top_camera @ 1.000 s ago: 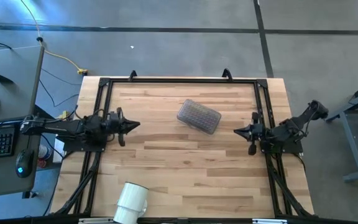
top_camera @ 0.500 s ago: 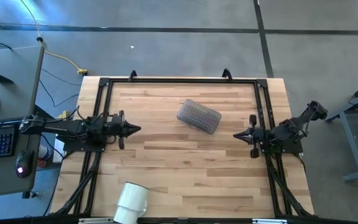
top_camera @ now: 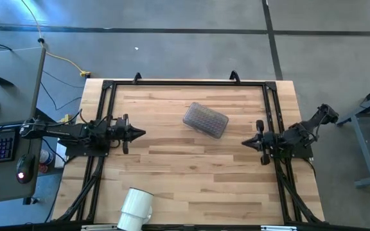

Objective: Pick & place school supplies into a supply box
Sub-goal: Return to Home Position

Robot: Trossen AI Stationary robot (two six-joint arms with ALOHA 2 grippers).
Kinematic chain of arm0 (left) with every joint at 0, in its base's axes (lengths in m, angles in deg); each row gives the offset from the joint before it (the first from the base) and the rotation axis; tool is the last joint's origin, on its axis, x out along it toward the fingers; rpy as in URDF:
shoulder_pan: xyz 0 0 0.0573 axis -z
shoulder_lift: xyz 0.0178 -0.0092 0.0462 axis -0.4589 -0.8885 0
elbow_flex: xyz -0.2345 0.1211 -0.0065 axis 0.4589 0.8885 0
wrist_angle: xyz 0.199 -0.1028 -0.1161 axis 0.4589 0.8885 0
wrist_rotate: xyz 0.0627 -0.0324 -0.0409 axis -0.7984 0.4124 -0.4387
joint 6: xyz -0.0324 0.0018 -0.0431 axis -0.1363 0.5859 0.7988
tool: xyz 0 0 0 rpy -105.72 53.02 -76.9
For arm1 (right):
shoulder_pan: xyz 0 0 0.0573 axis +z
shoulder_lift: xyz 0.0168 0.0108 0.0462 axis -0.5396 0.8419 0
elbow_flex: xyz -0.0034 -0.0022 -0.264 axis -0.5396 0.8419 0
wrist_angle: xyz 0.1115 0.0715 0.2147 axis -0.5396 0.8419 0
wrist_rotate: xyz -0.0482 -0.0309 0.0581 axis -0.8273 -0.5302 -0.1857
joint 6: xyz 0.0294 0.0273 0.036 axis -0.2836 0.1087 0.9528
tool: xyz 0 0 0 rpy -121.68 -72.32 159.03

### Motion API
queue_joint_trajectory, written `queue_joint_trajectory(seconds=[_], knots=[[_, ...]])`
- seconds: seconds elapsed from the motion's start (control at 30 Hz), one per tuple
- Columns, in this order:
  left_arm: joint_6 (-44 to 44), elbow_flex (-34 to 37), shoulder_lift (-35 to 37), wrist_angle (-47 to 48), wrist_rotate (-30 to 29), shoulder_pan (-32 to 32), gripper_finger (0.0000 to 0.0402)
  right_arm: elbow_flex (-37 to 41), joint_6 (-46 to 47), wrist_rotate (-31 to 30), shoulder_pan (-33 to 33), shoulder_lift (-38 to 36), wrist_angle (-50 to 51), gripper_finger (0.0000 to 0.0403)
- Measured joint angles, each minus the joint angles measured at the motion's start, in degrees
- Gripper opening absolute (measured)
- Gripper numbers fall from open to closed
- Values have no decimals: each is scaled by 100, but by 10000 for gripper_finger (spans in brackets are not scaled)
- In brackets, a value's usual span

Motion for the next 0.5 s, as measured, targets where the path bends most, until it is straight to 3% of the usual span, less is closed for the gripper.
queue_joint_trajectory(seconds=[0.23,0.5], knots=[[1,2,0,-2,-1,0,49,146,-1066,1559,2,-2,-1031,0],[2,7,0,-7,-6,0,49,509,-1086,1486,-9,70,-1779,0]])
